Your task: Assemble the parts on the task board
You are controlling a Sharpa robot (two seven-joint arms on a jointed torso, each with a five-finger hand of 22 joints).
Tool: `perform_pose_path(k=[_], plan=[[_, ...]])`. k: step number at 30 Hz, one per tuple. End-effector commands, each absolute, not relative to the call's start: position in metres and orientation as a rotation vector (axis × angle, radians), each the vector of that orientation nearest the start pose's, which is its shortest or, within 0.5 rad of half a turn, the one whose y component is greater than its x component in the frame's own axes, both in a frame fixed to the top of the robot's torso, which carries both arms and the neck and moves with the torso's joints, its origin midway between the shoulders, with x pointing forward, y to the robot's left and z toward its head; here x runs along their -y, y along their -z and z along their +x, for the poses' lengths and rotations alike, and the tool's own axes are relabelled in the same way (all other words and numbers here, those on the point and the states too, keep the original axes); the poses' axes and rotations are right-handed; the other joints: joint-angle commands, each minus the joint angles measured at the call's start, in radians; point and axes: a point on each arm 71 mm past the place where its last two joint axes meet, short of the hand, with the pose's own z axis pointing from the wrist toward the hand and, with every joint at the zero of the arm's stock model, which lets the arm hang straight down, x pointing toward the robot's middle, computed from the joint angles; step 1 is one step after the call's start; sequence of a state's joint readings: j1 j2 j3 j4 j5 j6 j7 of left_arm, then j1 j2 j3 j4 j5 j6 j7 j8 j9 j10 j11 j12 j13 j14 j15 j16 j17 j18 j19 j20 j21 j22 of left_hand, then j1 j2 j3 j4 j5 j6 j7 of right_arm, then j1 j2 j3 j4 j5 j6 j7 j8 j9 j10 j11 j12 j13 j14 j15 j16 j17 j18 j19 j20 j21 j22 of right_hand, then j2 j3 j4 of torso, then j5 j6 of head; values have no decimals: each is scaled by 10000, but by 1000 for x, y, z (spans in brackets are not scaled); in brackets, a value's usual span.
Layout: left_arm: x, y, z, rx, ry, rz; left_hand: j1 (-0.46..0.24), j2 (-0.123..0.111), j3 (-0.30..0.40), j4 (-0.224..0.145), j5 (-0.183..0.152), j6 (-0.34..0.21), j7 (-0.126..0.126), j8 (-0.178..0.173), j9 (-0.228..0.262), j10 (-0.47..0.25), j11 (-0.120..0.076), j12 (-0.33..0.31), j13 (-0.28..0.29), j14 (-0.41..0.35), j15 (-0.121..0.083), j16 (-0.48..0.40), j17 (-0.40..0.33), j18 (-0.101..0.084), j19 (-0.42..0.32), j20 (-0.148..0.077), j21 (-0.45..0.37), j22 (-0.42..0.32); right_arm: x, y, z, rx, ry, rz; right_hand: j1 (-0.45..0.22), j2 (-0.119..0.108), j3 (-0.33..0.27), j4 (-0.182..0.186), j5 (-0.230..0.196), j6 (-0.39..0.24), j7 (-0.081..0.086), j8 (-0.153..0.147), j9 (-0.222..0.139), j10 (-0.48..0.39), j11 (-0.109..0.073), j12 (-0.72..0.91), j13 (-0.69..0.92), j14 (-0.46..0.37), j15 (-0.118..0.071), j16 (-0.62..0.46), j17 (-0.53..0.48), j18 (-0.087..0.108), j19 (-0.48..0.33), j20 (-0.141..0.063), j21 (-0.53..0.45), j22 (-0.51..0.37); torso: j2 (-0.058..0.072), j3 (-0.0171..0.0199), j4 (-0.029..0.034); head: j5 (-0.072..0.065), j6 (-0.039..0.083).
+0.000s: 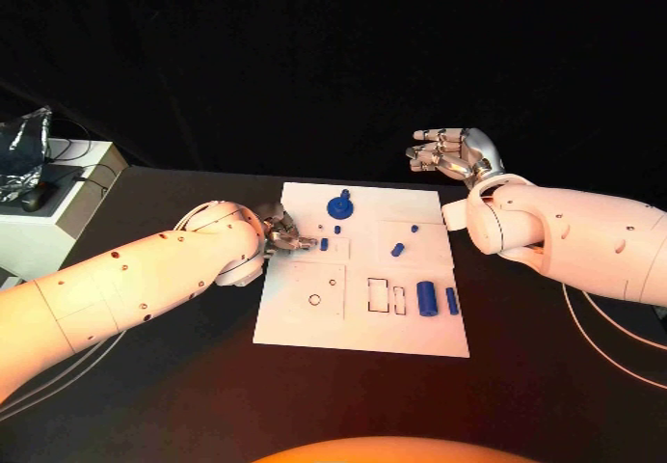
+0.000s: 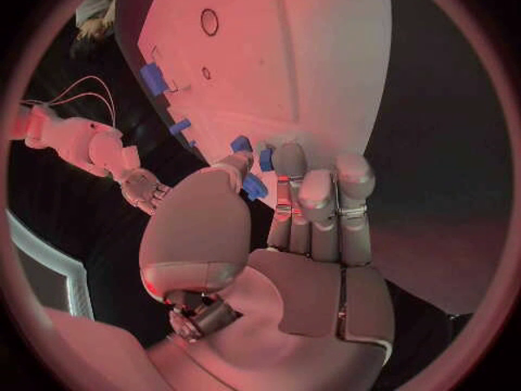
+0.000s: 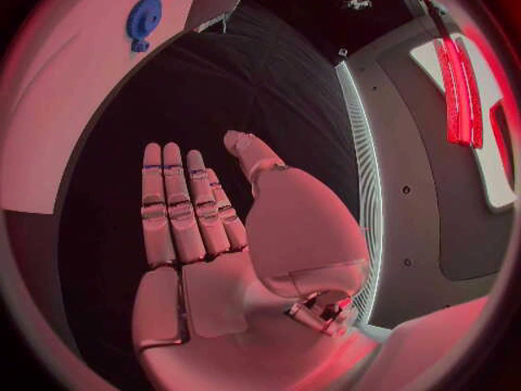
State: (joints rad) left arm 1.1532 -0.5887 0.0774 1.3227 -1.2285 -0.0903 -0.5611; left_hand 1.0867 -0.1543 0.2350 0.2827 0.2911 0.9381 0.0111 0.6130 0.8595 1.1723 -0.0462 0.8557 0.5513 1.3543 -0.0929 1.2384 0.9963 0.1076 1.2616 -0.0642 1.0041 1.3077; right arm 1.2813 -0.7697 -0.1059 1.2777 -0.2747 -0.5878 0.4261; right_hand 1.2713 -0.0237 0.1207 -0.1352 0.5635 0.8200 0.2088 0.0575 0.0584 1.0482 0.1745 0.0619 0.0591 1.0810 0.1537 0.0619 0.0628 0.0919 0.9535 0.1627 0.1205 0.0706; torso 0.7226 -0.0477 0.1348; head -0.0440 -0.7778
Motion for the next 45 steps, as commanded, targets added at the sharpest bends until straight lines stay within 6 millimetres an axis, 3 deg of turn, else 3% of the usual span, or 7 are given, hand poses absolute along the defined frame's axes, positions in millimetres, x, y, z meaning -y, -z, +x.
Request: perform_pose_path(k=[1, 9, 14, 21, 25, 27, 45], plan=[[-149, 209, 523, -20411, 4402, -2835, 83, 3, 27, -22, 44, 2, 10, -24, 12, 41, 9, 41, -15, 52, 49, 8, 10, -140, 81, -6, 40, 678, 259, 160, 539, -12283, -11178, 7907, -70, -2, 43, -2, 64, 10, 163, -25, -6, -55, -30, -15, -14, -43, -33, -14, -16, -43, -78, 11, -13, -2, 4, -6, 2, -7, 9], [-149, 208, 523, -20426, 4386, -2859, -4, -72, -68, 20, 33, -4, 25, -27, 8, 34, 21, 40, -15, 41, 57, -10, -9, -140, 77, -5, 32, 674, 259, 160, 539, -12282, -11170, 7912, -70, -2, 43, -2, 64, 10, 163, -25, -6, -55, -30, -15, -14, -43, -33, -14, -16, -43, -78, 11, -13, -2, 9, -5, -5, 2, 26], [-150, 209, 524, -20471, 4336, -2871, -157, -10, -771, 45, 40, -2, 33, -41, -11, 24, 30, 46, -18, 32, 67, -26, -23, -133, 78, 8, 21, 665, 259, 161, 539, -12280, -11163, 7914, -70, -2, 43, -2, 64, 10, 163, -25, -6, -55, -30, -15, -14, -43, -33, -14, -16, -43, -78, 11, -13, -2, 4, -8, -2, -3, 22], [-152, 209, 525, -20520, 4273, -2913, -76, 241, -1765, 63, 44, -13, 36, -59, -33, 12, 37, 49, -24, 27, 73, -29, -32, -132, 76, 9, 19, 665, 259, 161, 539, -12282, -11165, 7914, -70, -2, 43, -2, 64, 10, 163, -25, -6, -55, -30, -15, -14, -43, -33, -14, -16, -43, -78, 11, -13, -2, -1, -7, 6, -13, 14], [-152, 209, 525, -20523, 4258, -2947, 148, 732, -3325, 27, 15, -49, 45, -54, -24, 4, 48, 55, -23, 22, 78, -36, -42, -132, 80, 13, 19, 666, 259, 161, 539, -12283, -11166, 7914, -70, -2, 43, -2, 64, 10, 163, -25, -6, -55, -30, -15, -14, -43, -33, -14, -16, -43, -78, 11, -13, -2, 5, -12, -2, -4, 16], [-153, 209, 525, -20520, 4248, -2961, 172, 782, -3610, 45, -61, -52, 49, -58, -29, -4, 52, 56, -24, 23, 82, -33, -41, -127, 73, 15, 6, 660, 259, 161, 539, -12282, -11163, 7915, -70, -2, 43, -2, 64, 10, 163, -25, -6, -55, -30, -15, -14, -43, -33, -14, -16, -43, -78, 11, -13, -2, 5, -12, -2, -4, 16], [-153, 208, 526, -20367, 4394, -3219, -288, 748, -3590, 59, -387, -59, 54, -64, -43, 1, 56, 67, -27, 23, 84, -35, -48, -124, 77, 20, 11, 662, 260, 161, 539, -12279, -11153, 7918, -70, -2, 43, -2, 64, 10, 163, -25, -6, -55, -30, -15, -14, -43, -33, -14, -16, -43, -78, 11, -13, -2, 9, -10, -5, 2, 19]])
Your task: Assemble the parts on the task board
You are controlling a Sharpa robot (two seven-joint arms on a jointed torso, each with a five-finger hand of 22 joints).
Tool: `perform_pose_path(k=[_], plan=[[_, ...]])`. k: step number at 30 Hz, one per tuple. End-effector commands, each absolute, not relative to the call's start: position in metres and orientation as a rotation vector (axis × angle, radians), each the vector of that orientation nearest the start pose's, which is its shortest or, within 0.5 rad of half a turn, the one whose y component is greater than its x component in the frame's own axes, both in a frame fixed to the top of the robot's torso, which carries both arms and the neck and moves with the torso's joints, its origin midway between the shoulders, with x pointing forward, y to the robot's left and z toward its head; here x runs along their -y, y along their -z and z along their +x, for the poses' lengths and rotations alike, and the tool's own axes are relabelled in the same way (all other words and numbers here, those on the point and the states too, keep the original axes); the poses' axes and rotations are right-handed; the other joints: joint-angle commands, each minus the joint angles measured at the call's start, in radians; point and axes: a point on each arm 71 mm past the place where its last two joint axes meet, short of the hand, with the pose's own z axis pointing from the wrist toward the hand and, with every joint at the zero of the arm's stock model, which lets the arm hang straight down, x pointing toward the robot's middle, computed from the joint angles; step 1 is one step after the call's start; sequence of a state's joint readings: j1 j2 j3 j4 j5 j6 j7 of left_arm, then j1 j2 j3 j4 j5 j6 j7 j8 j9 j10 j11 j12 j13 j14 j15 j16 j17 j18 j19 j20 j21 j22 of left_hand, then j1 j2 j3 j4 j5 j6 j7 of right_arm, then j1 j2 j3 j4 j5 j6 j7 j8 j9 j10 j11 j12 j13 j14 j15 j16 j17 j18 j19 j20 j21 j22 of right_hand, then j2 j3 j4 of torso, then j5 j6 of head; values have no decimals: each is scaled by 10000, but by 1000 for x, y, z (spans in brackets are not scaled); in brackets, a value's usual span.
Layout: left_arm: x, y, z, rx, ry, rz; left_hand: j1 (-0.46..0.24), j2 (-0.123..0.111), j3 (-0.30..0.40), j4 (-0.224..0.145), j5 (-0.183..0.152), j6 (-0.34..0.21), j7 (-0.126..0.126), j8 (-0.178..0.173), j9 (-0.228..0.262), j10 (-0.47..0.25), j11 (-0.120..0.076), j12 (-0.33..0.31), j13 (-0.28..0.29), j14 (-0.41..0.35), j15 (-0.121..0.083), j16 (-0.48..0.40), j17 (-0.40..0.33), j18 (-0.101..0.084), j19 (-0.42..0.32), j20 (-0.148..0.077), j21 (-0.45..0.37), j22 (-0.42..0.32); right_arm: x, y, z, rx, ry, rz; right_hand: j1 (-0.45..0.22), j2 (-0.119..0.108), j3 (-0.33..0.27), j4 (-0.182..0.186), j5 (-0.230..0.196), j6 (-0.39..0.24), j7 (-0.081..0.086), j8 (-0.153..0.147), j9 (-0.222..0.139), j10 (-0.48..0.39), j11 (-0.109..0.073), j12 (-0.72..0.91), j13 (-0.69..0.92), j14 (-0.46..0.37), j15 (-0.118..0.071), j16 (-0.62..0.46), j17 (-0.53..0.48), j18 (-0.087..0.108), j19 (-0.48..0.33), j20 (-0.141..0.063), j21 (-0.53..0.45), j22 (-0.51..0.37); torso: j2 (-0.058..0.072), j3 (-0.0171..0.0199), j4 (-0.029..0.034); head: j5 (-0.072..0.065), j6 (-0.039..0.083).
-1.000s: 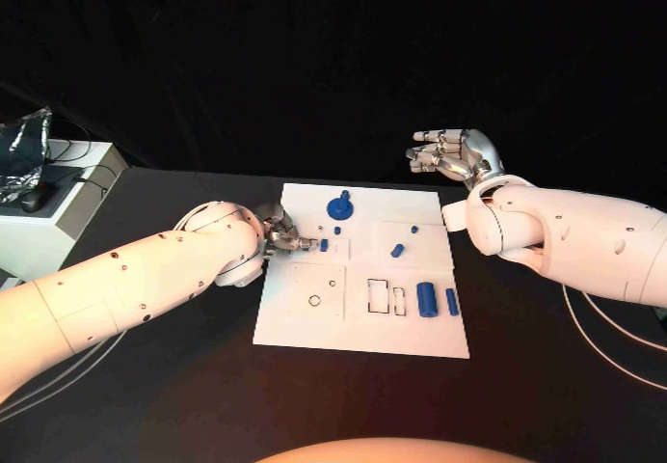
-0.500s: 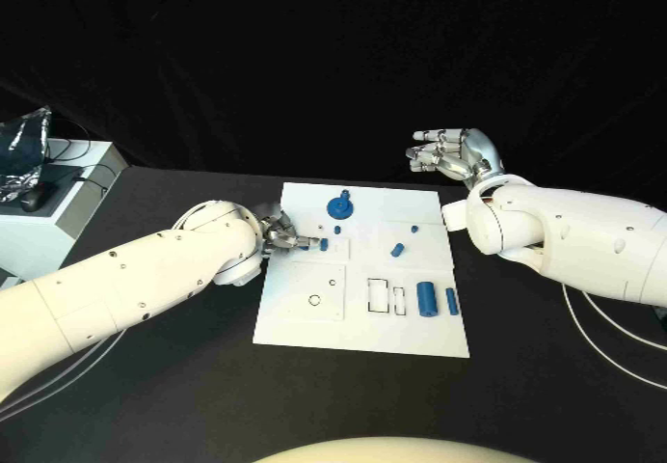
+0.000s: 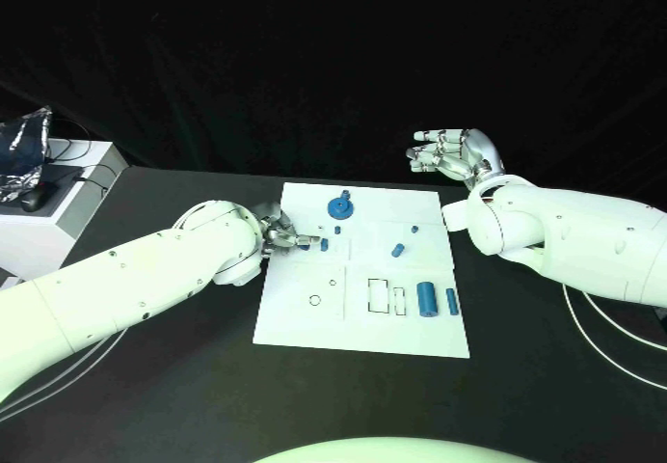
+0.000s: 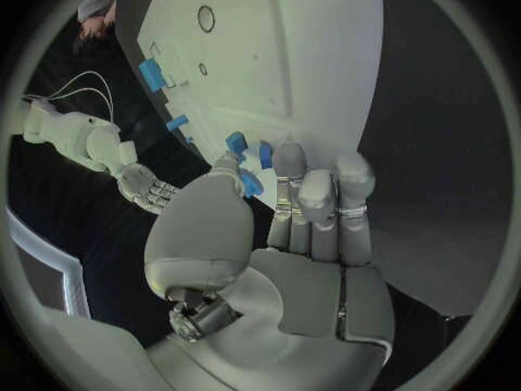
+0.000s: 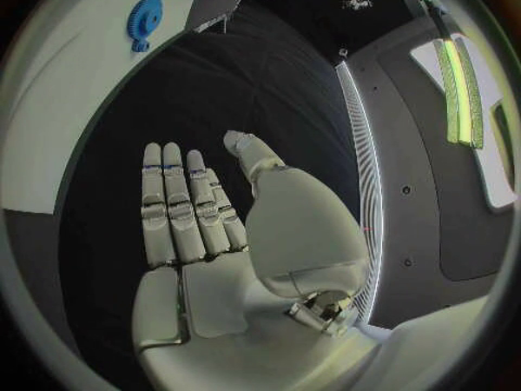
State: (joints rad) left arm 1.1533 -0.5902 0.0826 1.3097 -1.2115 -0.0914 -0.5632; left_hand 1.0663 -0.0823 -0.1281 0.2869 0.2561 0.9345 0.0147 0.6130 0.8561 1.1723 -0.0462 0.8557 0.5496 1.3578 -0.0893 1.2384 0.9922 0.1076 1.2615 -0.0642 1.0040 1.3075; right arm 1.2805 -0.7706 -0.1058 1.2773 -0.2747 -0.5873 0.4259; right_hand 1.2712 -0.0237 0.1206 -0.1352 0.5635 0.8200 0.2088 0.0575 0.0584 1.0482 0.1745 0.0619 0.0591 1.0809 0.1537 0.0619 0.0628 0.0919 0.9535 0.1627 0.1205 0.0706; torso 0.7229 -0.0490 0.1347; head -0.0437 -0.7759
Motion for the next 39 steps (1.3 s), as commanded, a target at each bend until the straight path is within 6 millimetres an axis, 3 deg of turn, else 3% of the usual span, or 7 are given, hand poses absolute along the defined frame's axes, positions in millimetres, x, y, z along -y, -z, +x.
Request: perform_pose_path(k=[1, 27, 39], plan=[[-153, 208, 526, -20350, 4412, -3226, -95, 49, 44, 15, -43, -22, 16, -63, -9, 6, 54, 69, -10, -8, 47, -31, -5, -124, 85, 20, 24, 669, 260, 161, 539, -12280, -11154, 7918, -70, -2, 43, -2, 64, 10, 163, -25, -6, -54, -30, -16, -14, -43, -34, -14, -16, -43, -78, 11, -13, -2, 3, 4, -5, -3, 1], [-150, 206, 525, -20368, 4548, -3223, 62, 563, -352, -18, 18, -39, 10, -39, 5, 15, 48, 80, -18, 7, 41, -19, 8, -123, 94, 13, 49, 676, 260, 162, 539, -12297, -11150, 7928, -70, -2, 43, -2, 64, 10, 163, -25, -6, -54, -30, -16, -14, -43, -34, -14, -16, -43, -78, 11, -13, -2, -1, 2, 4, -2, 31], [-150, 206, 526, -20344, 4601, -3175, 416, 598, -484, -23, 40, -109, 41, -37, 14, -43, 72, 101, -12, -53, 60, -88, -88, -119, 56, 26, -4, 655, 259, 162, 539, -12306, -11159, 7928, -85, -4, 79, -23, 65, 31, 161, -26, -6, -43, -35, -15, -15, -44, -32, -16, -17, -46, -80, 9, -13, -2, -1, 1, -2, 3, 44]])
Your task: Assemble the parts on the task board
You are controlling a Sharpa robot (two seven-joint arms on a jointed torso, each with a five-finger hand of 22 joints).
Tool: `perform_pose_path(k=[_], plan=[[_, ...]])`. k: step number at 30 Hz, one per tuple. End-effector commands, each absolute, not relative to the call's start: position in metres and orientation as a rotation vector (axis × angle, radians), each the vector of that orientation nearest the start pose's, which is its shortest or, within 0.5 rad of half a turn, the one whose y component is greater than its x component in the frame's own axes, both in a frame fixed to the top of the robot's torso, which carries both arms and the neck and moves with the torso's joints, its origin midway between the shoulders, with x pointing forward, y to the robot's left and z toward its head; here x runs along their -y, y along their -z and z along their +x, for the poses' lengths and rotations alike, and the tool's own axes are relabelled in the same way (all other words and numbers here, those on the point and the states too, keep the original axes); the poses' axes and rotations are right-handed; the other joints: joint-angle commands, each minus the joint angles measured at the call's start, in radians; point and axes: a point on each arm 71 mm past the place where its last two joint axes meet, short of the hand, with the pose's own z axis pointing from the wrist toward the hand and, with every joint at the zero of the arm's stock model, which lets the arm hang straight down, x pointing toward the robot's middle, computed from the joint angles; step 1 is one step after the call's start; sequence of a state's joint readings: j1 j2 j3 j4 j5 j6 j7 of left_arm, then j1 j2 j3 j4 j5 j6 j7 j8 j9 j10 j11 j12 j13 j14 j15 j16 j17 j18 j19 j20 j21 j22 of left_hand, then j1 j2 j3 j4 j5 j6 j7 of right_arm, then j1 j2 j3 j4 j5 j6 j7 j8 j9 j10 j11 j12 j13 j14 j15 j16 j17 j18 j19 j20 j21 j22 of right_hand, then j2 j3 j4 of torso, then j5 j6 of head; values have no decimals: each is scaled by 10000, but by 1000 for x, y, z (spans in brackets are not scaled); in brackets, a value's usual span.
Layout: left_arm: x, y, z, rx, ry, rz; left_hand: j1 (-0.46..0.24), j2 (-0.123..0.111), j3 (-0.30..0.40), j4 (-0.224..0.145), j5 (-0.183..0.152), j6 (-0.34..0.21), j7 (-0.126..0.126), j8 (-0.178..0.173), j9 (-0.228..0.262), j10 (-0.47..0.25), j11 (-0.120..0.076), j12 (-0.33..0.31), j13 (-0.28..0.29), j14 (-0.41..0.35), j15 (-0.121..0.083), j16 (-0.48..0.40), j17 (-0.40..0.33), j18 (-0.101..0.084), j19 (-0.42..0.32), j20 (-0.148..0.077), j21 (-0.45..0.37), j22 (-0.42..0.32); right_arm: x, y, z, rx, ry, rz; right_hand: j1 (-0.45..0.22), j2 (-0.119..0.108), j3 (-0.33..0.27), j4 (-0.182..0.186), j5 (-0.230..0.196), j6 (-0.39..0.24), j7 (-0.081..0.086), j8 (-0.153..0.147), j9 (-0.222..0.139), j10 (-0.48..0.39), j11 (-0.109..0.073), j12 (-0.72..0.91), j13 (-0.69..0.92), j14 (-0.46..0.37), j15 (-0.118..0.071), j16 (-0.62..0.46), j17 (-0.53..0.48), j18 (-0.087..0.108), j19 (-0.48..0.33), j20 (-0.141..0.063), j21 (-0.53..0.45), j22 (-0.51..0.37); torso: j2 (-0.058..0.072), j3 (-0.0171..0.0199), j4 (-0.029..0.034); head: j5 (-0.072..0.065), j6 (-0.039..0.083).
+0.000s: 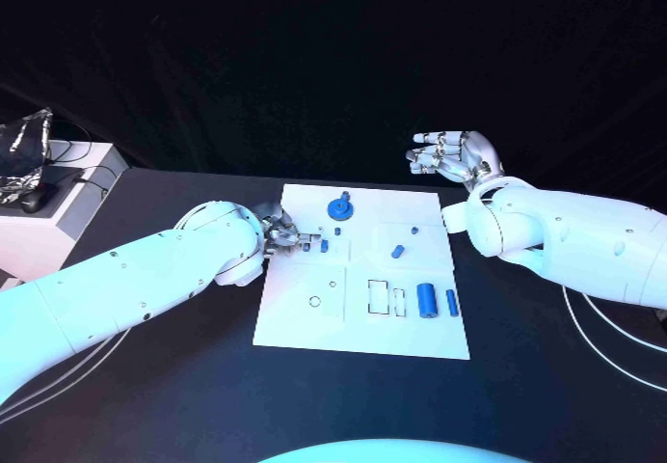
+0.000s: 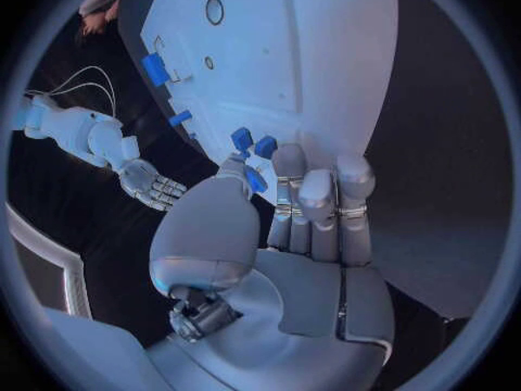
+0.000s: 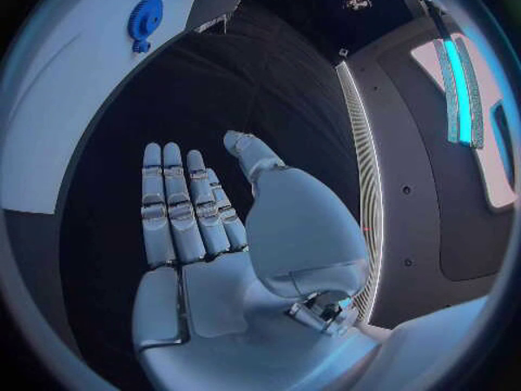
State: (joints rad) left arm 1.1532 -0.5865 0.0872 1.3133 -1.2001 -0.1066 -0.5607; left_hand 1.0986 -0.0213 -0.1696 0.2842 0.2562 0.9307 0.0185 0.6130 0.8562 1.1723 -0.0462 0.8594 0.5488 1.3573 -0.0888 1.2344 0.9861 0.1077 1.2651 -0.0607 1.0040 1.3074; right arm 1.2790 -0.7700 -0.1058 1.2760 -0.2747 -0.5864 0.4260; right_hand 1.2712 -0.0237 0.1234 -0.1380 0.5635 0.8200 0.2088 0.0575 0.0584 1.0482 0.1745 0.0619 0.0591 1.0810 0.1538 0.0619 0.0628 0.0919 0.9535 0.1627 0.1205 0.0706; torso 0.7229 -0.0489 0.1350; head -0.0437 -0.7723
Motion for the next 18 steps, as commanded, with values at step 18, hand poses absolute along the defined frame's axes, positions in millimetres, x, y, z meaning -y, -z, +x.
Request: perform_pose_path(k=[18], plan=[[-158, 179, 532, -18974, 8059, -5271, 653, -250, 230, -8, 116, -1552, 1053, -840, -3198, -1918, 987, -435, -1294, -2033, 859, -1717, -2658, 191, -1891, 601, -3658, -1026, 261, 162, 539, -12281, -11110, 7940, -85, -4, 50, 5, 65, 31, 161, -26, -6, -43, -35, -15, -15, -44, -33, -16, -17, -45, -79, 9, -13, -2, -10, 7, 6, 3, 108]])
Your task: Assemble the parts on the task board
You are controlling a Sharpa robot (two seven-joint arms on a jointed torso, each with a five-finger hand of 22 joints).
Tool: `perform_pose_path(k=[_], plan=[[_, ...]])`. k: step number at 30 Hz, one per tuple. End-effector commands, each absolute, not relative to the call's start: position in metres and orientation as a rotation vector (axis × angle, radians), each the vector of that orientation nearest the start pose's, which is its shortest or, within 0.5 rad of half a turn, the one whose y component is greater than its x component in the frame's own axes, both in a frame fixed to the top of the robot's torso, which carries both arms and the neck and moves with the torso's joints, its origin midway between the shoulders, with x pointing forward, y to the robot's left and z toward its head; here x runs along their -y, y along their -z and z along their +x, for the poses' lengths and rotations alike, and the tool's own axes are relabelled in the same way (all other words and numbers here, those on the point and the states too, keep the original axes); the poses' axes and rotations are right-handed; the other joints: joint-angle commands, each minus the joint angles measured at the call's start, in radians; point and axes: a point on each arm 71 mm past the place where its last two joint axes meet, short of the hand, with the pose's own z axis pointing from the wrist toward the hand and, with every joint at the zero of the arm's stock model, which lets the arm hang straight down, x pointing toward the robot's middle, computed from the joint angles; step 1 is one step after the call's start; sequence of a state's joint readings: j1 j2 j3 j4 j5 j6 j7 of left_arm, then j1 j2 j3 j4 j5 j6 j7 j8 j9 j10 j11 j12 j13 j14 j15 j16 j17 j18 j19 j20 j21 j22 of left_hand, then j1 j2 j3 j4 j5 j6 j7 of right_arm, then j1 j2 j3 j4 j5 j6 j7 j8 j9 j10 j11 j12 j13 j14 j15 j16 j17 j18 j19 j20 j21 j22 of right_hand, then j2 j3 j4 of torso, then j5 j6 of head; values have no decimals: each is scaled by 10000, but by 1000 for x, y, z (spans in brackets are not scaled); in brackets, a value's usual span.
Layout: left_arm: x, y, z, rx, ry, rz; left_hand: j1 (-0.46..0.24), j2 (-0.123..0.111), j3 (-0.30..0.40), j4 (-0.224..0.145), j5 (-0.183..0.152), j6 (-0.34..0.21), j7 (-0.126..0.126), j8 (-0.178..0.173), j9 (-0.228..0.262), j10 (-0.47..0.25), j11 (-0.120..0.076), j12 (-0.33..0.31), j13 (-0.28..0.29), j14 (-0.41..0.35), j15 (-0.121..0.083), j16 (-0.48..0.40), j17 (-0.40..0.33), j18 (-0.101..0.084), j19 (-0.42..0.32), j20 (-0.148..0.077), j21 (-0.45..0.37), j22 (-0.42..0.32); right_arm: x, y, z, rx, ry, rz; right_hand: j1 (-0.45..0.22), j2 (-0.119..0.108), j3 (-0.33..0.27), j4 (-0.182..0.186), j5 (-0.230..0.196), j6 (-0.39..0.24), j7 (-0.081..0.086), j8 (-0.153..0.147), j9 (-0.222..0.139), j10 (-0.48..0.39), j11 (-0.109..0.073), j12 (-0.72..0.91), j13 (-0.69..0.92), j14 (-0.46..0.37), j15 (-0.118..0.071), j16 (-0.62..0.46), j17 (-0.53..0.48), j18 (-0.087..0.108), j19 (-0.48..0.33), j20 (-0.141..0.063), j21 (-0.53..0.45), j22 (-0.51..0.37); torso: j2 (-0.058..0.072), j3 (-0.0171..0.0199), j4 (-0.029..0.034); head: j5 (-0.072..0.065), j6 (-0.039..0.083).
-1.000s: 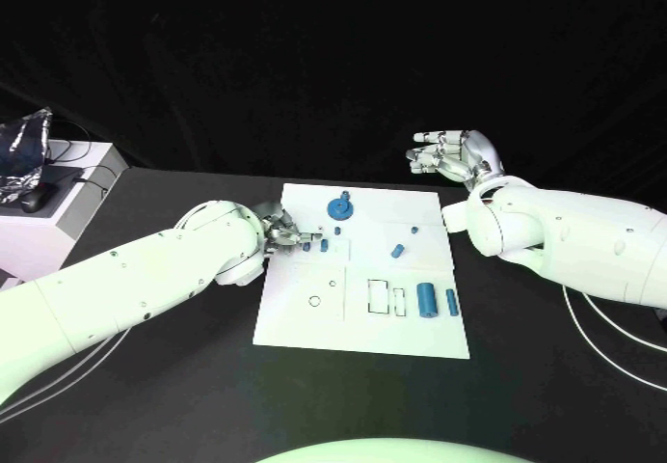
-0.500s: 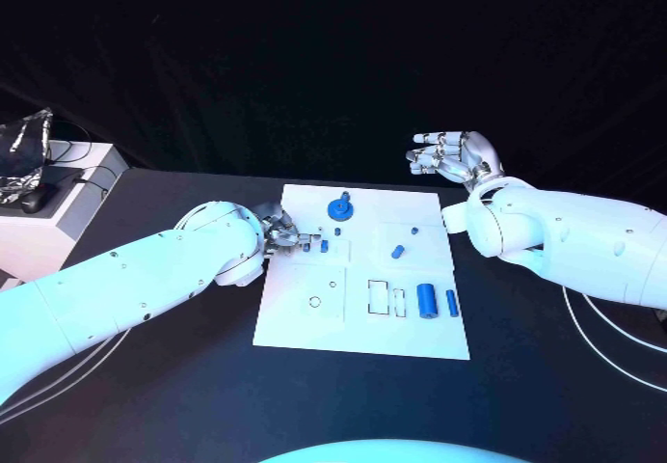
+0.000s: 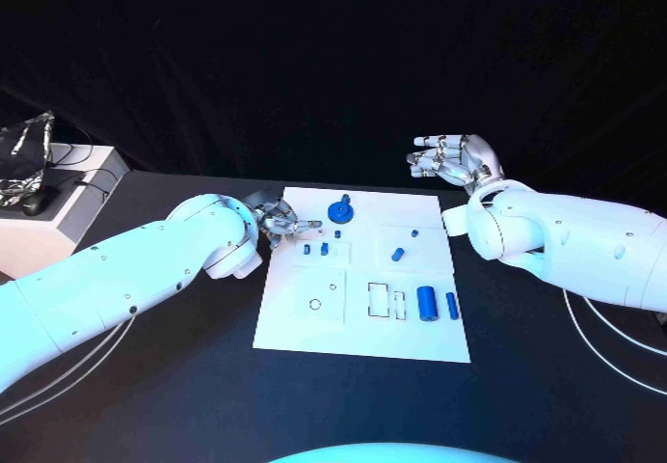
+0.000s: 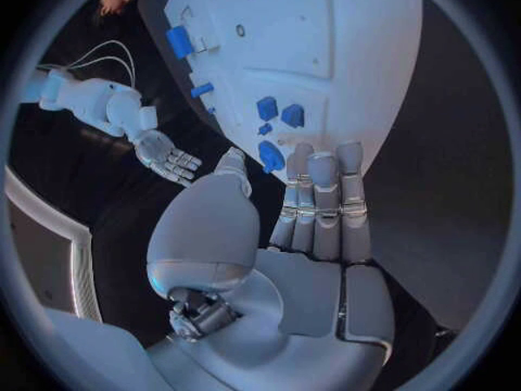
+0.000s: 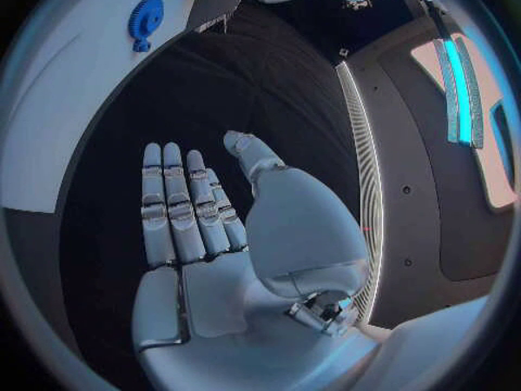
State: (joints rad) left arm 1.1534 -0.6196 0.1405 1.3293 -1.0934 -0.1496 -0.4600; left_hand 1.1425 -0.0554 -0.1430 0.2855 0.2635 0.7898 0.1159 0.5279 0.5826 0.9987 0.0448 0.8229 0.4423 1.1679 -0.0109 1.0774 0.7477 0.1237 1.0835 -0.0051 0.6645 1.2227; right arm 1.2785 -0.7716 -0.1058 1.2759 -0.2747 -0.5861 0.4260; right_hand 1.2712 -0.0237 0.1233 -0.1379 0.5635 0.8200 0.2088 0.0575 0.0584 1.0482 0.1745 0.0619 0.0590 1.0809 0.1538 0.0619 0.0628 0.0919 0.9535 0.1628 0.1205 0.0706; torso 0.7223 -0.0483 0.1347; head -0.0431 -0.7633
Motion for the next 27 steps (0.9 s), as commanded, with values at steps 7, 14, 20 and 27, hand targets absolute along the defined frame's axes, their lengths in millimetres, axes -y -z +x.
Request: perform_pose_path(k=[7, 14, 20, 27], plan=[[-167, 178, 532, -19126, 8391, -5572, 712, 276, -351, -65, 63, -455, 158, 1291, -2619, -328, 122, 407, -1287, -279, 110, 465, -1185, 117, 145, 127, -540, -189, 262, 162, 539, -12275, -11089, 7950, -85, -4, 51, 5, 65, 31, 161, -26, -6, -43, -35, -15, -14, -44, -33, -16, -17, -45, -79, 9, -13, -2, 1, 0, 4, 6, 43], [-172, 180, 527, -19574, 8083, -4971, 1254, 537, -158, -431, 154, -247, 87, 1487, -3062, -100, 37, 437, -1481, -45, 16, 752, -1216, 157, 361, 49, -414, -6, 264, 162, 538, -12273, -11065, 7964, -85, -4, 51, 5, 65, 31, 161, -26, -6, -43, -35, -15, -14, -44, -33, -16, -17, -45, -79, 9, -13, -2, 2, -15, 10, -9, 66], [-174, 181, 520, -19837, 7586, -4128, 2073, 562, 1747, -1255, 156, 510, -172, 1014, -3425, 569, -289, 95, -1556, 526, -287, 899, -991, 223, 724, -140, -40, 230, 265, 162, 538, -12275, -11049, 7976, -92, -1, 72, 7, 70, 70, 158, -23, -3, -36, -37, -14, -14, -35, -37, -14, -16, -43, -74, 6, -9, -1, 7, -14, 5, -5, 70], [-176, 188, 514, -19817, 7104, -3811, 1357, 400, 2583, -1205, 41, 1038, -249, 392, -3610, 1074, -379, -9, -1154, 981, -370, 898, -359, 86, 1261, -250, 1151, 761, 267, 162, 537, -12275, -11018, 7996, -92, -1, 72, 7, 70, 70, 158, -23, -3, -36, -37, -14, -14, -35, -37, -14, -16, -43, -74, 6, -9, -1, -4, -16, 14, 0, 91]])
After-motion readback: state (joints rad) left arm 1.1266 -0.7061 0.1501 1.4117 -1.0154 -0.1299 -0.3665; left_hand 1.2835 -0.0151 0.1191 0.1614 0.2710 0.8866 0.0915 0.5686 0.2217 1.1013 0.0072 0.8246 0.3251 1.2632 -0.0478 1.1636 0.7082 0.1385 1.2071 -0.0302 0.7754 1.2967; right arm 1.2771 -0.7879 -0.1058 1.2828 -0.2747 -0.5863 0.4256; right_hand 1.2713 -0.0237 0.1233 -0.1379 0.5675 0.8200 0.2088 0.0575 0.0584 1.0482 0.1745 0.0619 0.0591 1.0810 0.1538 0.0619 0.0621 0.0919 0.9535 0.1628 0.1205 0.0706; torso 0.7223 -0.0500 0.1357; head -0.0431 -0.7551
